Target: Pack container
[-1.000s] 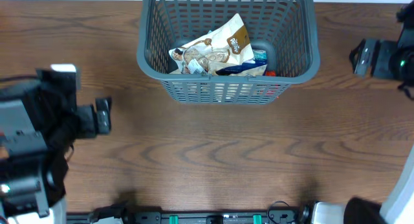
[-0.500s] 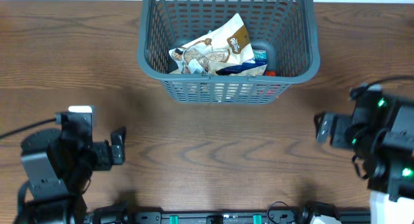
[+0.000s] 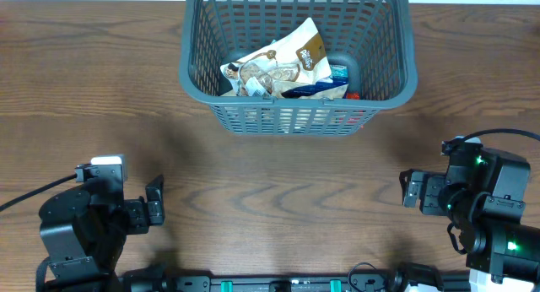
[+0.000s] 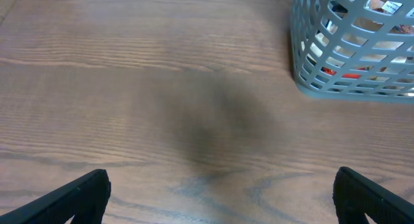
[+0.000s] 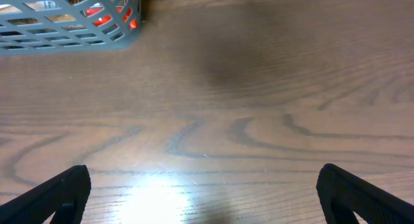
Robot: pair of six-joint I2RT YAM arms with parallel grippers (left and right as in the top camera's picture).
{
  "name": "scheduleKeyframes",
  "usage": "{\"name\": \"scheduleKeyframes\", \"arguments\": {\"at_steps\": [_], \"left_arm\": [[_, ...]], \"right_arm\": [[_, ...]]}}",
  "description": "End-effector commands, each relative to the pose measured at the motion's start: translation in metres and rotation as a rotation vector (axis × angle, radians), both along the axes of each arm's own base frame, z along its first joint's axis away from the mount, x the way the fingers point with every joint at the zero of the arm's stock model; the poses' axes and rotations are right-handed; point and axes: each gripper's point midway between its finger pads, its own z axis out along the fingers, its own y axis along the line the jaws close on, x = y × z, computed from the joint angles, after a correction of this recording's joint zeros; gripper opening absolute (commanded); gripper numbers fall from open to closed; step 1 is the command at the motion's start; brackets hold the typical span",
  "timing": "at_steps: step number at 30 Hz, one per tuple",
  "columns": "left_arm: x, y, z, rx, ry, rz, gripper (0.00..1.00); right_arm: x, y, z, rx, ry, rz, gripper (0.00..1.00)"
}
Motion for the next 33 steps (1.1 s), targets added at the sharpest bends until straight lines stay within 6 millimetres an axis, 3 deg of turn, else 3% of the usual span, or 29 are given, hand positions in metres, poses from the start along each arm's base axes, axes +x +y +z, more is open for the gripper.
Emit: {"name": "scheduleKeyframes", "arguments": {"at_steps": [1, 18, 21, 26, 29, 33], "left_arm": [[0.000, 0.002, 0.000, 0.004, -0.003, 0.014, 0.99], [0.000, 0.002, 0.000, 0.004, -0.003, 0.014, 0.99], [0.000, 0.002, 0.000, 0.004, -0.003, 0.014, 0.99], [0.000, 0.002, 0.000, 0.004, -0.004, 0.013, 0.98], [0.000, 0.002, 0.000, 0.004, -0.004, 0.014, 0.99], [0.000, 0.002, 0.000, 0.004, -0.003, 0.014, 0.99]], "right_arm": [[-0.001, 0.003, -0.003, 0.012, 0.006, 0.002, 0.99], [-0.002, 0.002, 0.000, 0.005, -0.007, 0.001, 0.99], [-0.003, 0.004, 0.011, -0.022, -0.073, 0.011, 0.99], [-0.014, 0.047, 0.053, 0.037, -0.322, 0.205, 0.99], [-0.024, 0.060, 0.081, 0.034, -0.511, 0.285, 0.99], [-0.033, 0.065, 0.087, 0.020, -0.675, 0.323, 0.99]]}}
